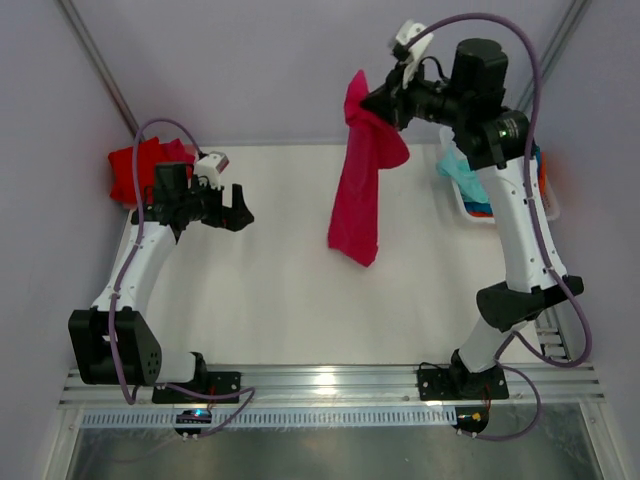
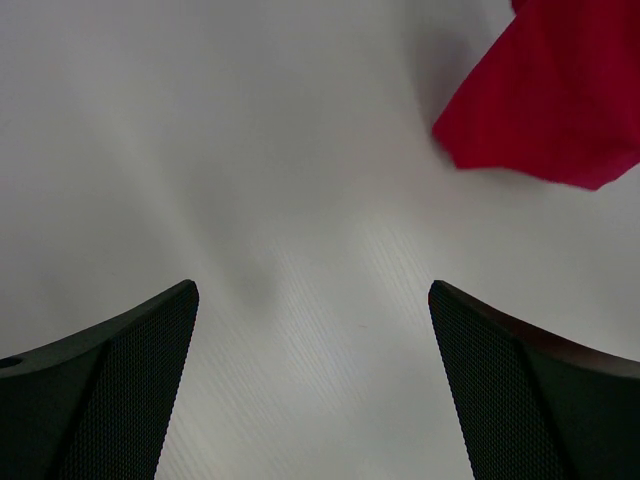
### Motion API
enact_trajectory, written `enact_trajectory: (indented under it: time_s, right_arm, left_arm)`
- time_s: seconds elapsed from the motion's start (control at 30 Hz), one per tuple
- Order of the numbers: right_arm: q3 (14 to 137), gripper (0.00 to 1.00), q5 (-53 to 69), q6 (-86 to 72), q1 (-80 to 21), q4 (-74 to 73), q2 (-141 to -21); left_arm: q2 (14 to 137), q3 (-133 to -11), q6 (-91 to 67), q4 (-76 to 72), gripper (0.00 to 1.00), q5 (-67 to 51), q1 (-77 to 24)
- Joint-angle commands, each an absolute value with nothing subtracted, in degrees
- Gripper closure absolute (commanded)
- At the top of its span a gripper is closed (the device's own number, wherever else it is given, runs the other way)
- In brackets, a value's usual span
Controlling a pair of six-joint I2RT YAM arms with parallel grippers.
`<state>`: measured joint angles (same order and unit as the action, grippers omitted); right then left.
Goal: Fold and stack the t-shirts
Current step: Move the tshirt to the center of the board
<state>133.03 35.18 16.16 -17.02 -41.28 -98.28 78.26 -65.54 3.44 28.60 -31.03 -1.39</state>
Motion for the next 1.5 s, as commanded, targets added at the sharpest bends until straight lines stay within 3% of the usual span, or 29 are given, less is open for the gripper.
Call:
enact_trajectory:
  time_s: [0.0,0.13,0.2,0.23,0.27,0.33,0.37,0.4,0.43,0.47,0.57,0.67,0.8,0.83,0.87,1.1,1.47]
  right_arm:
    - [130.11,0.97,35.94,25.99,-25.21,-46.92,-95.72]
    - [118.85,0.97,38.06,28.91,-27.25,-48.25,-93.61]
    - [110.45,0.91,36.48,30.4,-27.16,-47.73,-92.21]
    - [107.87,0.87,33.78,31.19,-27.25,-47.38,-91.68]
    - [105.23,0.68,32.45,31.72,-27.25,-47.2,-91.15]
    - [98.81,0.64,27.11,31.56,-27.25,-45.8,-89.22]
    - [96.27,0.59,24.55,31.03,-27.25,-44.4,-88.16]
    - [91.19,0.46,21.48,30.59,-27.25,-40.64,-86.94]
    - [88.79,0.43,17.88,30.59,-27.25,-38.69,-84.75]
    - [86.25,0.43,8.18,29.45,-27.25,-36.58,-83.68]
    - [77.72,0.54,-4.61,31.53,-27.25,-30.94,-80.69]
    - [69.9,0.67,-4.14,32.86,-27.25,-28.74,-77.88]
    - [64.35,0.67,-6.83,33.31,-27.16,-24.63,-76.82]
    - [62.94,0.57,-7.99,33.48,-27.07,-22.87,-76.73]
    - [60.06,0.56,-9.13,33.75,-26.64,-21.29,-76.21]
    - [52.57,0.5,-11.07,34.46,-24.35,-11.44,-75.06]
    - [50.89,0.5,-16.07,37.35,-24.08,-8.01,-76.81]
  left_arm:
    - [77.78,-67.24,3.34,28.04,0.01,-31.46,-1.23]
    - [77.52,-67.41,3.86,28.56,0.01,-32.43,-1.32]
    - [77.61,-68.02,4.83,29.44,0.01,-33.39,-1.32]
    - [77.69,-68.29,4.92,29.7,0.01,-33.57,-1.32]
    - [78.04,-68.64,5.01,30.23,0.01,-33.92,-1.32]
    - [78.57,-69.69,5.45,31.02,0.01,-34.62,-1.32]
    - [78.75,-70.05,5.54,31.37,0.01,-34.98,-1.32]
    - [79.27,-70.57,5.54,32.16,0.01,-35.33,-1.32]
    - [79.36,-70.75,5.97,32.25,0.01,-35.77,-1.32]
    - [79.63,-70.93,6.06,32.43,0.01,-35.86,-1.32]
    - [81.55,-73.12,8.86,36.02,0.01,-38.66,-1.41]
    - [87.26,-80.65,14.66,46.29,0.01,-43.14,-1.58]
    - [94.3,-86.12,18.45,55.63,0.01,-49.82,-1.76]
    - [95.44,-86.22,18.98,56.33,0.01,-51.57,-1.84]
    - [95.62,-85.79,20.03,56.42,0.01,-51.59,-2.28]
    - [96.24,-83.95,32.34,64.34,0.01,-29.74,-16.93]
    - [103.09,-81.65,33.75,68.2,0.03,-25.94,-22.93]
